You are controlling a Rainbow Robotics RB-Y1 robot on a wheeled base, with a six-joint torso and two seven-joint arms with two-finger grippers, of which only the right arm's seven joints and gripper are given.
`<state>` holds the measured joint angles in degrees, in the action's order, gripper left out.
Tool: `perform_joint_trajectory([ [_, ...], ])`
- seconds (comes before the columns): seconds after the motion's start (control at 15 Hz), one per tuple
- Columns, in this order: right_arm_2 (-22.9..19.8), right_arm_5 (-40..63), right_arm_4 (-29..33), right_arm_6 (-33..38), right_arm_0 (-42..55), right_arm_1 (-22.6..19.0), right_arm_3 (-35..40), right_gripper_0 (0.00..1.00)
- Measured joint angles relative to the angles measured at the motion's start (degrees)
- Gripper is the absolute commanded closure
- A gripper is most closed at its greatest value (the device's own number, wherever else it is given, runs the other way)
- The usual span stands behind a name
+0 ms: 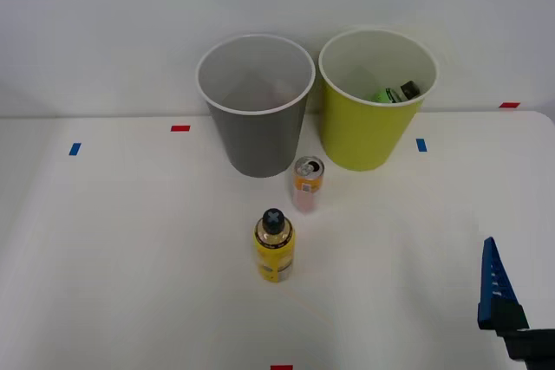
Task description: Put cans in the gray bin, plastic bottles in the light green bin
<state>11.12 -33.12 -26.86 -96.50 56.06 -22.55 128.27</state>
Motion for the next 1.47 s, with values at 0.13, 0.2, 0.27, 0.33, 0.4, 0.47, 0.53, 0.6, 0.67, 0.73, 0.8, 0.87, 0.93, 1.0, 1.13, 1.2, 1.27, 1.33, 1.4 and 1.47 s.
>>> perform_joint_trajectory([
  [0.13, 0.5, -1.4, 0.64, 0.95, 2.85, 0.03, -0.02, 0.0],
  [0.2, 0.65, -1.94, 1.24, 1.85, 3.66, 0.05, -0.21, 0.0],
  [0.27, 0.75, -3.05, 2.19, 4.25, 4.08, 0.14, -1.09, 0.0],
  [0.33, 0.68, -5.44, 3.91, 7.51, 4.13, 0.32, -3.5, 0.0],
  [0.4, 0.3, -8.02, 6.39, 10.77, 3.81, 0.54, -6.87, 0.0],
  [0.47, -0.28, -10.18, 9.03, 14.02, 3.28, 0.79, -9.96, 0.0],
  [0.53, -0.74, -12.17, 11.0, 17.05, 2.83, 1.12, -12.44, 0.0],
  [0.6, -0.98, -13.7, 12.09, 19.0, 2.64, 1.47, -14.27, 0.0],
  [0.67, -1.16, -14.81, 12.77, 20.22, 2.6, 1.77, -15.68, 0.0],
  [0.73, -1.42, -15.46, 13.2, 20.7, 2.58, 1.96, -16.73, 0.0],
  [0.8, -1.85, -15.77, 13.59, 21.4, 2.62, 2.08, -17.34, 0.0],
  [0.87, -2.3, -15.87, 14.3, 23.29, 2.77, 2.18, -17.71, 0.0],
  [0.93, -2.84, -15.96, 15.64, 26.09, 2.95, 2.44, -17.93, 0.0],
  [1.0, -3.55, -16.16, 17.72, 29.23, 3.2, 2.93, -18.16, 0.0],
  [1.13, -5.46, -17.59, 23.22, 36.12, 3.63, 4.7, -19.38, 0.0],
  [1.2, -6.38, -19.49, 25.25, 38.19, 3.55, 5.85, -21.14, 0.0],
  [1.27, -6.61, -21.63, 26.25, 39.12, 3.1, 7.08, -23.46, 0.0],
  [1.33, -6.72, -23.16, 27.21, 39.16, 2.63, 8.16, -24.95, 0.0],
  [1.4, -6.93, -23.85, 28.25, 38.85, 2.42, 8.61, -25.35, 0.0],
  [1.47, -7.18, -24.32, 29.25, 38.35, 2.35, 8.9, -25.47, 0.0],
])
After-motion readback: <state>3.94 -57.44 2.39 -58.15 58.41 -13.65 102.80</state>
